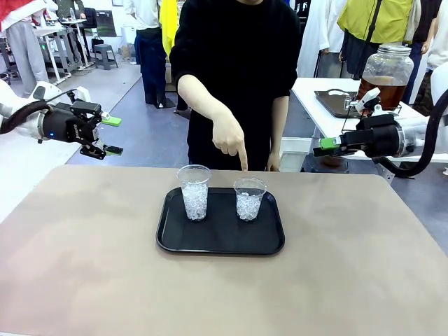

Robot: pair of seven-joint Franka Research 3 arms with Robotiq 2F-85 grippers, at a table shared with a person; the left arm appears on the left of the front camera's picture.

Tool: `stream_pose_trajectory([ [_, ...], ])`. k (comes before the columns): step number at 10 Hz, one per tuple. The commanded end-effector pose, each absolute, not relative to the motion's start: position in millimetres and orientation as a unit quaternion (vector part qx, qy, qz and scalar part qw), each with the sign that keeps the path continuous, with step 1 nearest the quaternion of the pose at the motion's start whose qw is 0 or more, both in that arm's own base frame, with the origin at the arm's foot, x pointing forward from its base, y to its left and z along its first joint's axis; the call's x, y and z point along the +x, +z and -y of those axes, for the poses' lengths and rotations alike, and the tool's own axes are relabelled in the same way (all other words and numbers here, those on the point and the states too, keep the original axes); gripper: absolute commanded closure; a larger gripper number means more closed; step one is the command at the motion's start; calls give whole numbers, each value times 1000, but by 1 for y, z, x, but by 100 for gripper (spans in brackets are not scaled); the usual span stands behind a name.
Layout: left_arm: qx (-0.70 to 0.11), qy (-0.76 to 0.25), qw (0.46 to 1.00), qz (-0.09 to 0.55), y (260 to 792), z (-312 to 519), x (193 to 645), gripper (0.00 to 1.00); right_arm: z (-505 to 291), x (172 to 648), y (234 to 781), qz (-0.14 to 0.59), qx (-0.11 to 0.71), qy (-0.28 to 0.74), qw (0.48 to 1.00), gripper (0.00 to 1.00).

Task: Pour the drink into the iced cup.
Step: Pick up the iced cup indicated by the human and present it to them.

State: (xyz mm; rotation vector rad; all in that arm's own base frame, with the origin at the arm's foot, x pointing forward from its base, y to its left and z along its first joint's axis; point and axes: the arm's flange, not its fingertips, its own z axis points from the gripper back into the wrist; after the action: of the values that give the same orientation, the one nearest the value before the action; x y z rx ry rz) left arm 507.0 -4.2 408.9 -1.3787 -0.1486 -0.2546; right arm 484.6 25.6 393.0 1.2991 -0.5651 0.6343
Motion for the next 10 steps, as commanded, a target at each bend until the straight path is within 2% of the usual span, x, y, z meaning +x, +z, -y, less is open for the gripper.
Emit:
stream_pose_trajectory([
  [1,-633,-118,762,68,409,3,507,0,-25,485,401,260,587,277,715,0],
  [4,-633,-118,762,68,409,3,507,0,-25,485,394,256,586,285,714,0],
  [6,-633,-118,762,68,409,3,507,0,-30,503,372,332,576,345,662,0],
  [8,-633,-118,762,68,409,3,507,0,-35,512,351,375,533,411,637,0],
  [10,-633,-118,762,68,409,3,507,0,-44,516,330,420,487,431,633,0],
])
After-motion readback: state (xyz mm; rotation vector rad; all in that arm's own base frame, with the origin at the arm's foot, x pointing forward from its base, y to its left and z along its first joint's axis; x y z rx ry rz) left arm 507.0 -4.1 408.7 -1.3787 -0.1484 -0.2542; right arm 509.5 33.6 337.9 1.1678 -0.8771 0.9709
